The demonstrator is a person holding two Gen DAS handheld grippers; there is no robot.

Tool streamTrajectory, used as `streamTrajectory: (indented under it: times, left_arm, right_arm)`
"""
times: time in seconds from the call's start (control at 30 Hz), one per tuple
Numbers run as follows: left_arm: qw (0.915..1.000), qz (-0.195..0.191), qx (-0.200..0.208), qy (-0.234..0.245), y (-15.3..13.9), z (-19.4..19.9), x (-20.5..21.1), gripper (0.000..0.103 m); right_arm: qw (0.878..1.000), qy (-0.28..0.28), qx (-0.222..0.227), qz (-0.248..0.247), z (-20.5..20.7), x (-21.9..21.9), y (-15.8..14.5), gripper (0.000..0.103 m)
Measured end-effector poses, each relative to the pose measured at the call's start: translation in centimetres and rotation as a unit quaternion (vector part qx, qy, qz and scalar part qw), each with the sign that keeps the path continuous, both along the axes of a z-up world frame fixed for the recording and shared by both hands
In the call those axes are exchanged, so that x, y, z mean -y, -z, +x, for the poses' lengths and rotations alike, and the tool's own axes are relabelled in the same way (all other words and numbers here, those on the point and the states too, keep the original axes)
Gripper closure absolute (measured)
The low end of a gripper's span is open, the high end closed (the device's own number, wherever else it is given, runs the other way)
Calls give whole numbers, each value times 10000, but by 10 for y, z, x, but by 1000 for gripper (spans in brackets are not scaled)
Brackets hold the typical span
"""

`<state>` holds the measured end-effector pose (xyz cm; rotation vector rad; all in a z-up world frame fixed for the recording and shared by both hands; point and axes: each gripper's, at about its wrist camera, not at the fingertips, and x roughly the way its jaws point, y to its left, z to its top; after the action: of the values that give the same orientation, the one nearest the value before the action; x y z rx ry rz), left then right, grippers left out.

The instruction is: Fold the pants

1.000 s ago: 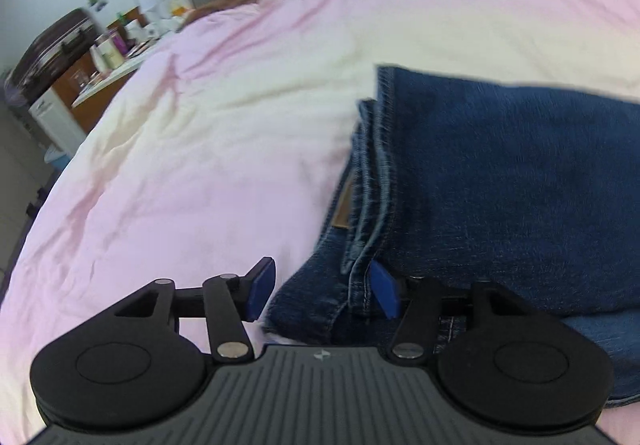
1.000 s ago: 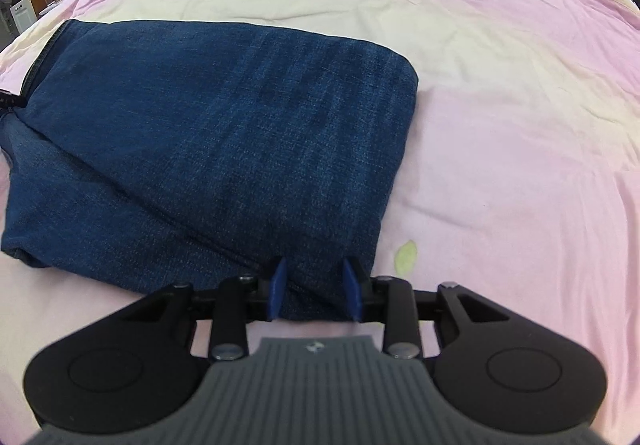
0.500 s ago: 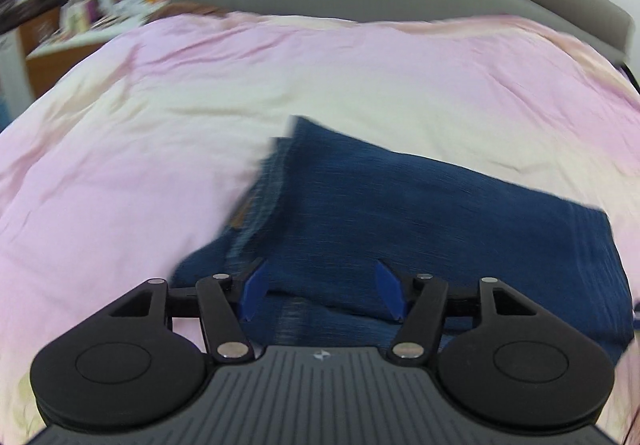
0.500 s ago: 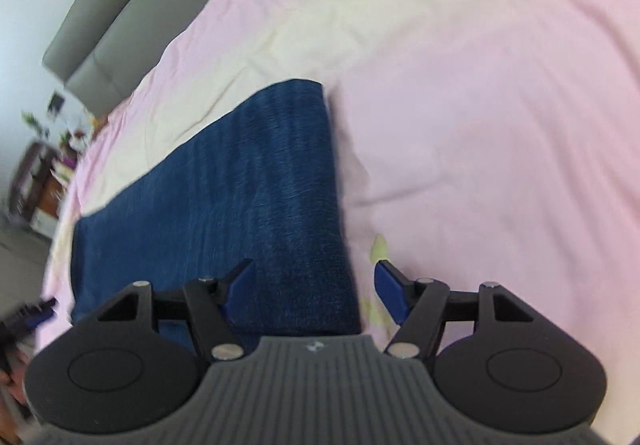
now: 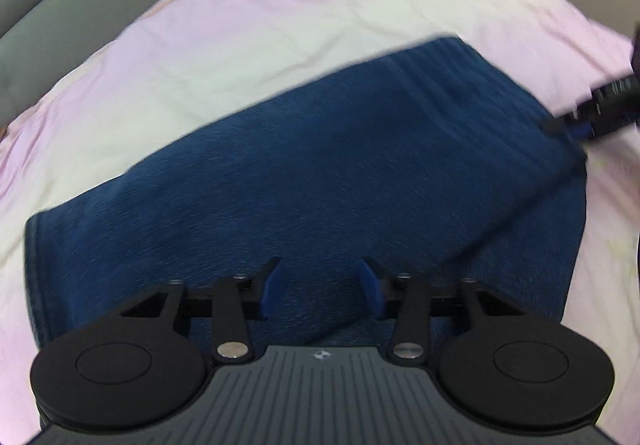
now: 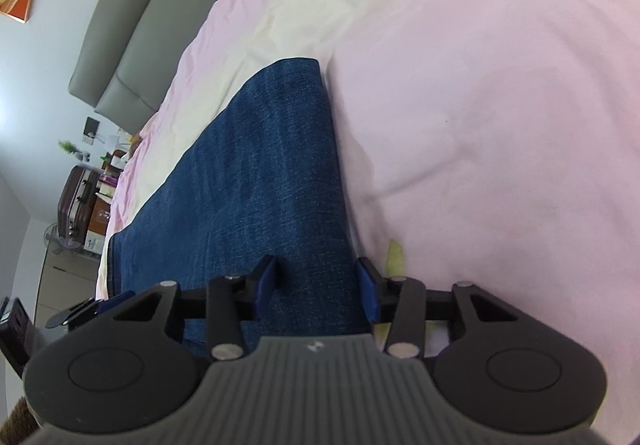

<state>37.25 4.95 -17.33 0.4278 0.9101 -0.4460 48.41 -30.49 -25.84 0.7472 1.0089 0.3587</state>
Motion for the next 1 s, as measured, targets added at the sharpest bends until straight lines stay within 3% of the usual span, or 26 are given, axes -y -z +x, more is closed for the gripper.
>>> streamTrajectory:
  times: [0.13, 0.27, 0.37, 0.43, 0.57, 0.7, 0.83, 1.0]
  left_arm:
    - [9983, 338, -300, 380, 10, 8, 12, 79]
    - [9938, 807, -460, 605, 22, 15, 27, 84]
    - [9904, 1049, -485, 753, 30, 16, 39, 89]
    - [9900, 1080, -491, 765, 31, 16, 40, 89]
    - [9915, 953, -557, 692, 27, 20, 38, 88]
    - [9909, 949, -493, 813, 13, 30, 37, 88]
    - [9935, 934, -282, 585, -2, 63, 37, 85]
    - [9917, 1172, -102, 527, -1, 107, 47, 85]
  right_arm:
    - [9999, -78, 66, 77, 2, 3, 1, 70]
    - [9996, -188, 180, 122, 1, 4, -14, 83]
    - [9982, -252, 374, 401, -2, 7, -33, 84]
    - [9970, -335, 472, 504, -1, 6, -44, 81]
    - [9975, -489, 358, 370, 17, -1, -46, 63]
    - [9993, -303, 178, 153, 38, 0, -30, 62]
    - [9999, 1, 116, 113, 65, 9, -21, 62]
    - [9996, -200, -60, 213, 99, 3, -12, 62]
